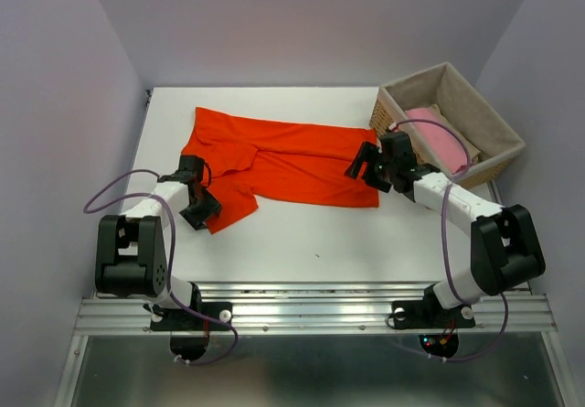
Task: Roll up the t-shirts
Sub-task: Fold the T-shirt at the center of the board.
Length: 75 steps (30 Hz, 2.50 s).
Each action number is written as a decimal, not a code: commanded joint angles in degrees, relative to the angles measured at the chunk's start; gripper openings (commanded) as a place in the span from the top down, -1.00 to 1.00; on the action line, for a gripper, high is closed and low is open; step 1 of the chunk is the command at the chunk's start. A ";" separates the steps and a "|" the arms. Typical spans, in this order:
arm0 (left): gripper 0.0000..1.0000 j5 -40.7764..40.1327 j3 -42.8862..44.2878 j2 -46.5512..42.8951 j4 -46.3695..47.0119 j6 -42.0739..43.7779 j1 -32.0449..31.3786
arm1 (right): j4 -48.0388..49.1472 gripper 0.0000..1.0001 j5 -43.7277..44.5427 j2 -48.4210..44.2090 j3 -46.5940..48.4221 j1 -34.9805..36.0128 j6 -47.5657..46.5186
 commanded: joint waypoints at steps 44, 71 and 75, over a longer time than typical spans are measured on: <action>1.00 7.28 -2.65 -24.85 2.88 0.16 -3.17 | 20.00 0.99 12.76 -16.53 -31.94 -0.81 30.54; 1.00 5.09 11.66 -19.42 1.82 2.08 -3.17 | 7.77 0.99 18.21 -20.07 -20.87 -0.81 22.54; 1.00 4.47 15.09 -15.64 2.26 2.88 -3.17 | 8.04 0.99 18.47 -16.64 -17.62 -0.81 21.22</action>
